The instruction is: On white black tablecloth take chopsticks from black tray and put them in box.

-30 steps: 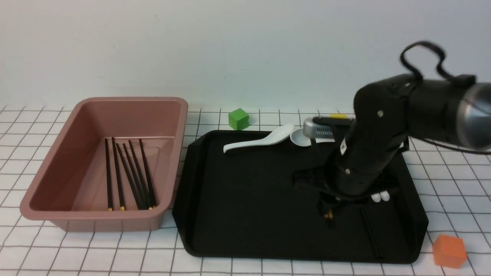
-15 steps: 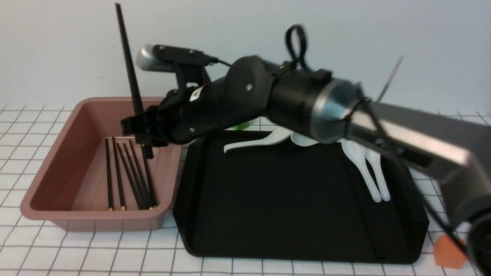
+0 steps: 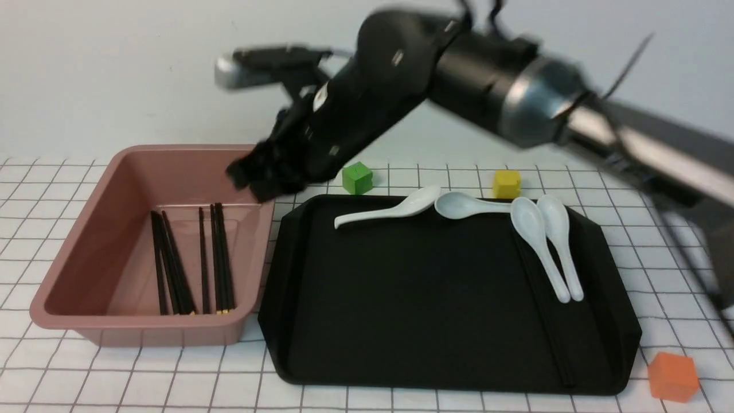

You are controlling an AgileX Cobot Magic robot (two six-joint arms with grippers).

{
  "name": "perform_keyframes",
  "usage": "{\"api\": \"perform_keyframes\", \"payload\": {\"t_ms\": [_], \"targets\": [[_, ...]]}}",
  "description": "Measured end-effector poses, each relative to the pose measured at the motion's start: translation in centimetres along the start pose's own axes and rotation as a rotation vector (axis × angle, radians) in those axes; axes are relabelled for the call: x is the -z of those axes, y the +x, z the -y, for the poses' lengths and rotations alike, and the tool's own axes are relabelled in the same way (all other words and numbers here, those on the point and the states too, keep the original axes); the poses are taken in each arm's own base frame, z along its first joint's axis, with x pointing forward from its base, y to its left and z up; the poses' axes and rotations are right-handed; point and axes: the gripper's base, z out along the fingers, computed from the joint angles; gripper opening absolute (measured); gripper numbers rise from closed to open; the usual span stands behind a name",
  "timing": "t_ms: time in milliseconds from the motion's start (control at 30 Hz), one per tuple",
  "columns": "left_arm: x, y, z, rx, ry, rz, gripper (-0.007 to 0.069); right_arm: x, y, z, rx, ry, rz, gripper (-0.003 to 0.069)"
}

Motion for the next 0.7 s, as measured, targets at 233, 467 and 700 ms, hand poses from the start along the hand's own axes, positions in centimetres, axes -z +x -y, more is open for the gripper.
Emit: {"api": "perform_keyframes", "payload": {"t_ms": [233,467,700], "targets": [[0.0,0.0,0.0,0.000,0.000,0.000,0.0236,17.6,-0.5,-1.8,0.107,0.206,0.119,-0.0012],[0.0,0.0,0.0,0.000,0.000,0.000,0.0238,28.7,7.3,-4.2,0.091,0.333,0.219,-0.0005],[0.0,0.0,0.0,0.000,0.000,-0.001,0.0238,29.5,19.6,-4.0,0.068,0.311,0.488,-0.0004]]}}
